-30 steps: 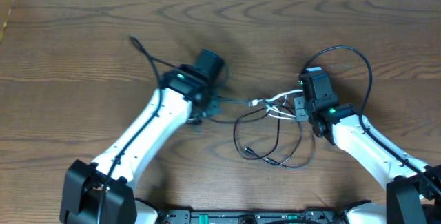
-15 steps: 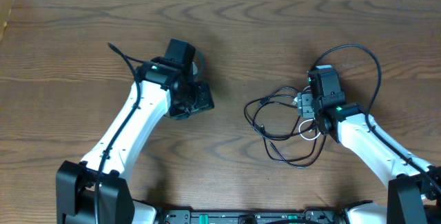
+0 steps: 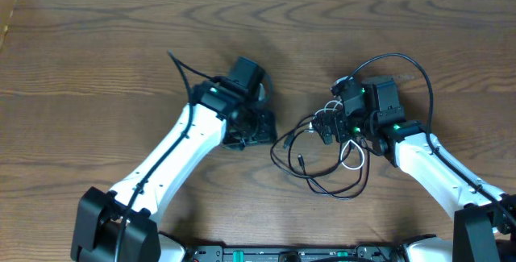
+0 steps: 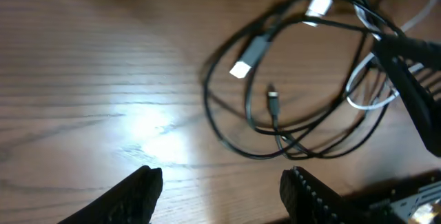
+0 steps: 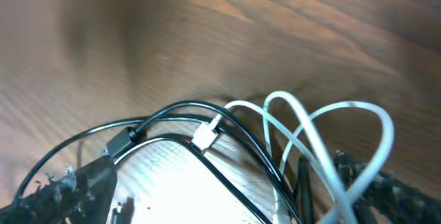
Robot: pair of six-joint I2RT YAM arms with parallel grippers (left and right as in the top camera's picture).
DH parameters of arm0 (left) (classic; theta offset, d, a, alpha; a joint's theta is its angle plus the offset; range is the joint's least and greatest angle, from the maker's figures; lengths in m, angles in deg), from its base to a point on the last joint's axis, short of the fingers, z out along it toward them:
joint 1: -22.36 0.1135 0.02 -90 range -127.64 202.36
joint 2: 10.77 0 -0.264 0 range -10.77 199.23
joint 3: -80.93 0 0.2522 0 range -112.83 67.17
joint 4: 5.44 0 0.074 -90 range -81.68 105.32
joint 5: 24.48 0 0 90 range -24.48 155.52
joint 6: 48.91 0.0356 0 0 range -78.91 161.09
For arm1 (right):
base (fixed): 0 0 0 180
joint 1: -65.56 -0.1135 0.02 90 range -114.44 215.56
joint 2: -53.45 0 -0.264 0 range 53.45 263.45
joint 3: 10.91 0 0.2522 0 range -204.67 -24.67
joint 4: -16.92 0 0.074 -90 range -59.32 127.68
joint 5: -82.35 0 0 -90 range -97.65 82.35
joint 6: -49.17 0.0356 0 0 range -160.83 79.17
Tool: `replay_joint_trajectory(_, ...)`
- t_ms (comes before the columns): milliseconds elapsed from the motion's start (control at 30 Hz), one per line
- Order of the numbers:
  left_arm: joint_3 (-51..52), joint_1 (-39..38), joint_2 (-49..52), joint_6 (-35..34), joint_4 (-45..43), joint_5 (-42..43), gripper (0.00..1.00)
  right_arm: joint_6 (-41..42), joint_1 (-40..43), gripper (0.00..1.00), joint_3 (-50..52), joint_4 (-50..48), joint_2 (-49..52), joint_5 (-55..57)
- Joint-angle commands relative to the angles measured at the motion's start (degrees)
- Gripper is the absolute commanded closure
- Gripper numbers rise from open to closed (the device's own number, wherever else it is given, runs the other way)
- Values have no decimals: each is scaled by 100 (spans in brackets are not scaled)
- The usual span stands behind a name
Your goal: Untangle cables
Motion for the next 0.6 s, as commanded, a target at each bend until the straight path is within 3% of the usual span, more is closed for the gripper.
replay_joint_trajectory(0, 46, -203, 70, 101, -20, 20, 39, -151, 72, 4, 24, -24, -83, -367)
replay_joint_trajectory(233, 133, -656, 120, 98, -13, -153, 39, -197, 131, 1, 24, -90, -83, -503)
replay_joint_trajectory(300, 221, -791, 129, 96, 2, -387, 39, 597, 133, 8, 24, 20, -83, 516)
replay_joint_trajectory(400, 367, -844, 129, 85, -61, -841, 39, 1650, 120, 2, 39, 474, -83, 3248)
replay_joint_trajectory(500, 516, -844, 129, -35, -249, -859, 39, 1891, 120, 1, 107, 533, -83, 4315)
replay_joint_trajectory(567, 581, -846, 129, -153, -387, -861, 39, 1932, 125, 1, 122, 531, -83, 4317)
